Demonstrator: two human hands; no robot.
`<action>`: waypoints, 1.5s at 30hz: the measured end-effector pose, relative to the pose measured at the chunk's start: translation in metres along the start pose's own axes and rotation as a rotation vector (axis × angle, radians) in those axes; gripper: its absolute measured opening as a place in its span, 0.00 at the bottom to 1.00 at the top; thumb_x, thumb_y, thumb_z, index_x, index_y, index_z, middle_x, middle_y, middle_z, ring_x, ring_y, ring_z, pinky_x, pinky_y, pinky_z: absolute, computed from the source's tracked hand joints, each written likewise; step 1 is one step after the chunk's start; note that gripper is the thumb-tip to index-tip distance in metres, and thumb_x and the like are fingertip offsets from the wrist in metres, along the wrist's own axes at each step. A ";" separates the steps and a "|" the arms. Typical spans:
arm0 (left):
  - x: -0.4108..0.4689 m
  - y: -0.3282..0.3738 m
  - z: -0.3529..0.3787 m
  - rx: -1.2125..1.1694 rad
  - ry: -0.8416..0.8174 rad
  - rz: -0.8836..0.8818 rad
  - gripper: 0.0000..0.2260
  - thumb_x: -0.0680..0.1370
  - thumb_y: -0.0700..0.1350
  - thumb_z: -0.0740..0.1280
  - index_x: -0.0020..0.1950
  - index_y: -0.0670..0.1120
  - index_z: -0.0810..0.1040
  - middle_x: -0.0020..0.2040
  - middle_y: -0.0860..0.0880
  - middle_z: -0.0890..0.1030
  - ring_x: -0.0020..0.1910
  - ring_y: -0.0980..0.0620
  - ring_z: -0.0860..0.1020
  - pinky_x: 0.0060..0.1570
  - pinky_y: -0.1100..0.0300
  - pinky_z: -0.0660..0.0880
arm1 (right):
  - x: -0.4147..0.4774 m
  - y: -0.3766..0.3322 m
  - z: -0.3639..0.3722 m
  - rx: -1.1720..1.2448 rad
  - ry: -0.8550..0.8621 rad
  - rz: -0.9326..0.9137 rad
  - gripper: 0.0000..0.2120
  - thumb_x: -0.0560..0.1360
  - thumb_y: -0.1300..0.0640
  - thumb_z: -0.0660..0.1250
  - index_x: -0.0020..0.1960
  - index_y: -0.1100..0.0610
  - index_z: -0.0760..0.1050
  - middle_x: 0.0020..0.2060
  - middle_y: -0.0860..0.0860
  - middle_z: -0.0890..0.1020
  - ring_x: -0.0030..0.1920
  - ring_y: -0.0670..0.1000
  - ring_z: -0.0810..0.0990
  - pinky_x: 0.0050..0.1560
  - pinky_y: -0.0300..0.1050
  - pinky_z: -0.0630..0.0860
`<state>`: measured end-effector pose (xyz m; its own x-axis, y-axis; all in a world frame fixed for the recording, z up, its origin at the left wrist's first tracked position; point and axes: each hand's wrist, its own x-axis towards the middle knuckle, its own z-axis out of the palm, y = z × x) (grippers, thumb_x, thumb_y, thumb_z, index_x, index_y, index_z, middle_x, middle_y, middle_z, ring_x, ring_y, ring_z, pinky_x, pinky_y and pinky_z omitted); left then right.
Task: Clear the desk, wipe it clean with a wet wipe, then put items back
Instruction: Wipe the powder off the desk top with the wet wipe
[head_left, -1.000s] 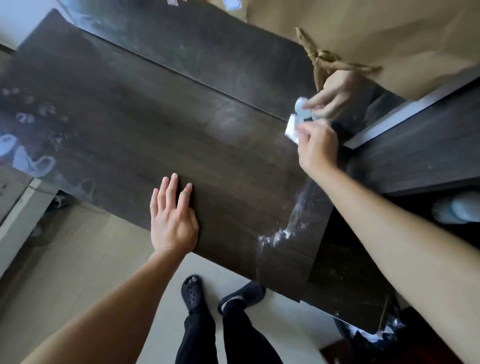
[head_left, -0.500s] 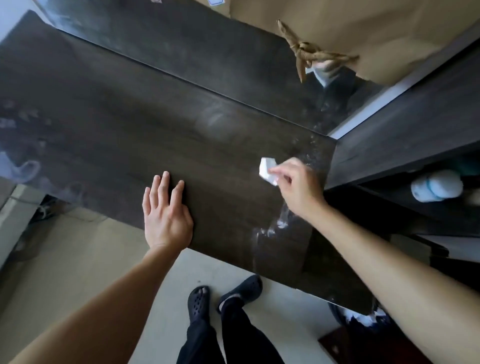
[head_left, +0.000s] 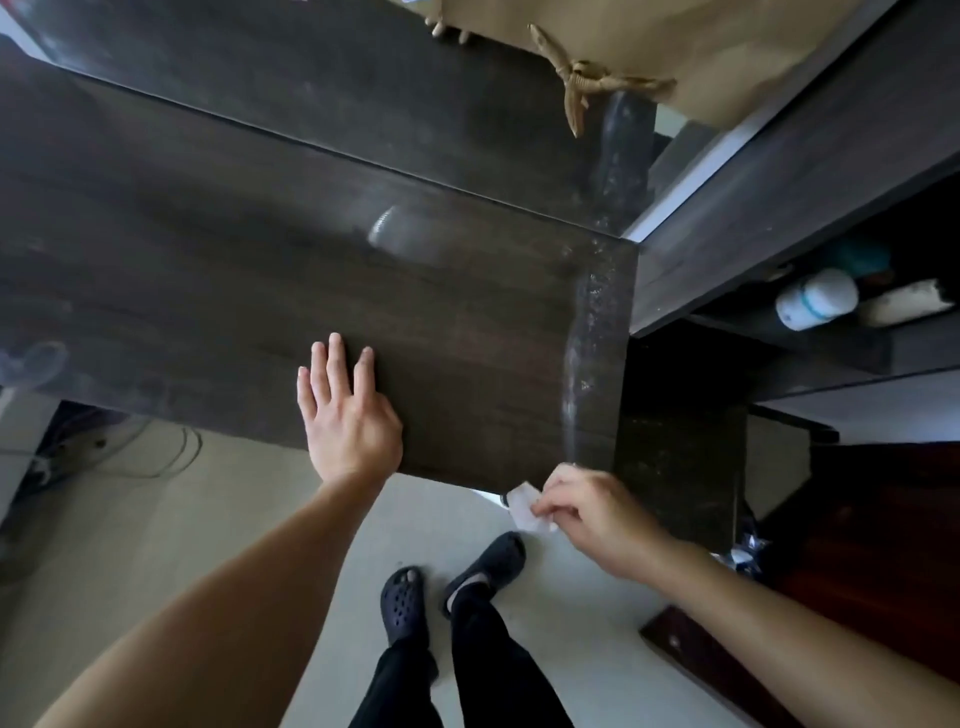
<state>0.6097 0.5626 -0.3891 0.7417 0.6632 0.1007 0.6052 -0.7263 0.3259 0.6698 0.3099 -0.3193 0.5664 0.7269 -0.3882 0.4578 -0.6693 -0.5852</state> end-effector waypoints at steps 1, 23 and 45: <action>0.000 -0.001 0.000 -0.004 -0.006 0.001 0.21 0.74 0.41 0.54 0.66 0.41 0.73 0.73 0.38 0.65 0.74 0.38 0.60 0.73 0.43 0.54 | 0.013 -0.002 -0.011 -0.001 0.036 0.008 0.10 0.71 0.68 0.66 0.45 0.58 0.84 0.41 0.52 0.80 0.41 0.50 0.78 0.44 0.40 0.71; 0.000 -0.003 -0.002 0.037 -0.061 0.012 0.22 0.75 0.43 0.52 0.67 0.42 0.72 0.74 0.39 0.64 0.75 0.39 0.59 0.74 0.43 0.53 | 0.150 -0.015 -0.069 -0.057 0.622 0.120 0.09 0.72 0.66 0.65 0.46 0.58 0.83 0.45 0.57 0.80 0.44 0.55 0.79 0.43 0.41 0.70; 0.002 -0.004 0.001 0.061 -0.043 0.024 0.22 0.75 0.42 0.52 0.66 0.42 0.73 0.74 0.38 0.64 0.74 0.39 0.60 0.73 0.43 0.53 | 0.174 0.037 -0.098 -0.293 0.657 0.101 0.11 0.71 0.65 0.61 0.46 0.59 0.82 0.44 0.59 0.78 0.47 0.61 0.75 0.47 0.48 0.70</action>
<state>0.6095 0.5668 -0.3909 0.7669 0.6383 0.0664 0.6030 -0.7522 0.2658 0.8524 0.3965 -0.3386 0.8684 0.4782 0.1313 0.4937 -0.8090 -0.3189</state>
